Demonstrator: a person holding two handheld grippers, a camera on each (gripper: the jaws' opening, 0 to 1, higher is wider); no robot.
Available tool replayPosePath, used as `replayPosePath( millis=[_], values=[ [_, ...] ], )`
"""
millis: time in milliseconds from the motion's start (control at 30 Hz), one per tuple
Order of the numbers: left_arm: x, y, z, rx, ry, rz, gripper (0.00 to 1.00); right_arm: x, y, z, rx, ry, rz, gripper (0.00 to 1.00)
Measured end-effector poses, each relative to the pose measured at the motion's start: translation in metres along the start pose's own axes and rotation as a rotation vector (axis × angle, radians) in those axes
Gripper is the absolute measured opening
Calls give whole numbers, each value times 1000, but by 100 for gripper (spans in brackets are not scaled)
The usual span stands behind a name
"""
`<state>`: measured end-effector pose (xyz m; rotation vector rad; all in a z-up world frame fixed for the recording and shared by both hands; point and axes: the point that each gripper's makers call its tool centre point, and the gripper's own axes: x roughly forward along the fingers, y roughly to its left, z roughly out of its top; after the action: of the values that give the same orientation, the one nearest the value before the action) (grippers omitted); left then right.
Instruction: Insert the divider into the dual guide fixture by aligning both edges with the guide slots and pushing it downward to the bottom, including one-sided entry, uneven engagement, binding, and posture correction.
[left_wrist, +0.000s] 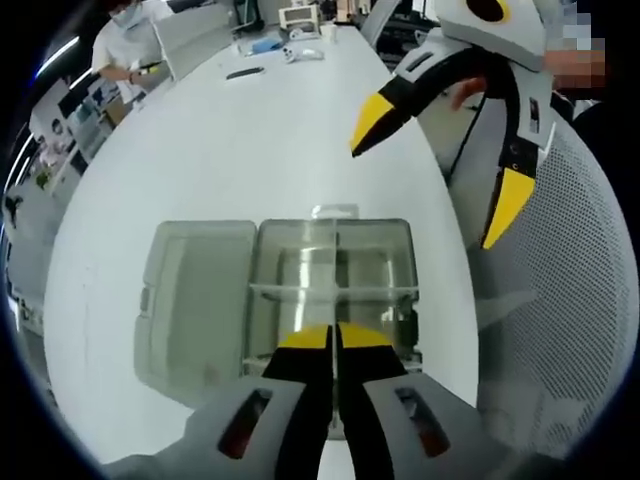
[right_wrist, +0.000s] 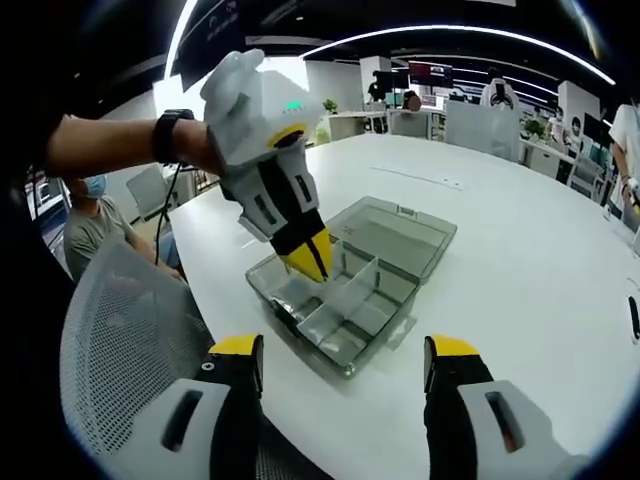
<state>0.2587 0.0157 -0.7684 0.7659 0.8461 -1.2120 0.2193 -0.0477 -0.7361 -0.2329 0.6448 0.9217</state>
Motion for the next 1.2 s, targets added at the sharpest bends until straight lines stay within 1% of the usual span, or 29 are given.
replayPosePath(
  millis=[133, 167, 233, 267, 300, 333, 367, 400, 500, 667, 800, 867, 967, 1033, 1200],
  values=[
    [-1, -2, -1, 2, -11, 23, 0, -2, -3, 3, 4, -8, -6, 63],
    [-3, -2, -1, 15, -13, 30, 0, -3, -3, 3, 6, -9, -6, 64],
    [-4, 0, 1, 12, -25, 39, 0, -3, -3, 2, 3, -6, -4, 64],
    [-6, 0, 3, 9, -40, 47, 0, -3, -3, 2, -2, -1, -3, 64],
    [-7, 1, 8, -7, -73, 57, 0, -3, -3, 2, -3, 0, -1, 64],
    [-8, 3, 13, -38, -115, 76, 3, -3, -2, 2, -3, -3, 1, 64],
    [-10, 4, 15, -40, -138, 88, 6, -2, -2, 2, -2, -4, 1, 64],
    [-11, 3, 13, -47, -141, 93, 9, -2, -1, 3, -4, -6, 4, 64],
    [-14, 1, 14, -56, -150, 97, 8, -1, 0, 6, -19, -10, 1, 67],
    [-21, 1, 15, -104, -196, 124, 12, 0, 3, 7, -22, -13, 21, 67],
    [-25, -4, 15, -136, -220, 136, 18, 1, 4, 9, -27, -17, 25, 69],
    [-28, -5, 15, -155, -242, 153, 20, 1, 5, 11, -27, -21, 30, 70],
    [-33, -3, 15, -199, -286, 196, 24, 2, 6, 12, -34, -22, 39, 70],
    [-36, -4, 15, -228, -312, 213, 28, 3, 5, 12, -36, -21, 40, 70],
    [-40, -4, 7, -267, -317, 245, 35, 4, 5, 12, -20, -28, 48, 70]
  ],
)
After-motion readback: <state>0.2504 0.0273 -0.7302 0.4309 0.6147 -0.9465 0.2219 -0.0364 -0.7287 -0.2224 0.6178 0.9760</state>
